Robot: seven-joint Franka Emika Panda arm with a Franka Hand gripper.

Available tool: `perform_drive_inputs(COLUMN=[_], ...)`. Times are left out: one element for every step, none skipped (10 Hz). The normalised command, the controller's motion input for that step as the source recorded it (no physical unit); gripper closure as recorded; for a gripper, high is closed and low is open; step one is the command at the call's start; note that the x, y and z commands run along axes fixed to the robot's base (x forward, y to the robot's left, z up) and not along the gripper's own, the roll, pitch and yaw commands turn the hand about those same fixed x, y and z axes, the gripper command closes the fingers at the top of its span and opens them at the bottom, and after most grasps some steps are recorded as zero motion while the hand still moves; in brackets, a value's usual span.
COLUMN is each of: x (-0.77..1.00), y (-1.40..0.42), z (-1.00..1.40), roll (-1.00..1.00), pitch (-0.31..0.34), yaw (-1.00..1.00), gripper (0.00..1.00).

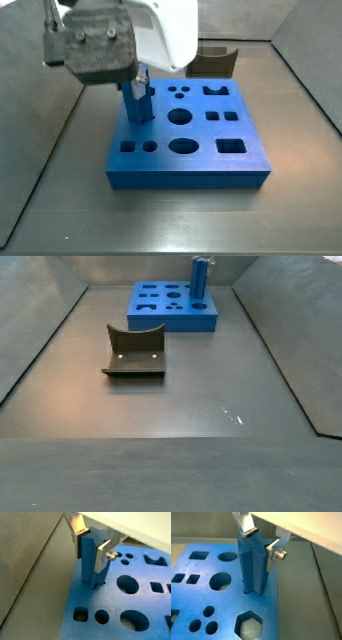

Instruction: Insert the star object.

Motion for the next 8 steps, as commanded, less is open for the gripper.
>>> perform_drive_inputs(x=[0.00, 0.11, 0.00, 0.00, 0.00, 0.00, 0.03, 0.03], y=[0.00, 0.00, 0.00, 0.00, 0.00, 0.00, 0.00, 0.00], z=[-0.29, -0.30, -0.05, -0.03, -0.43, -0.56, -0.63, -0.80], roll=[0.14, 0.07, 0.12, 0.00, 0.00, 0.00, 0.00, 0.00], pitch=[0.046, 0.070, 0.043, -0.010, -0.143, -0.153, -0.120, -0.149], yaw=[0.01, 0.00, 0.00, 0.00, 0.00, 0.00, 0.00, 0.00], gripper=[1.00, 1.00, 1.00, 1.00, 1.00, 1.00, 1.00, 1.00])
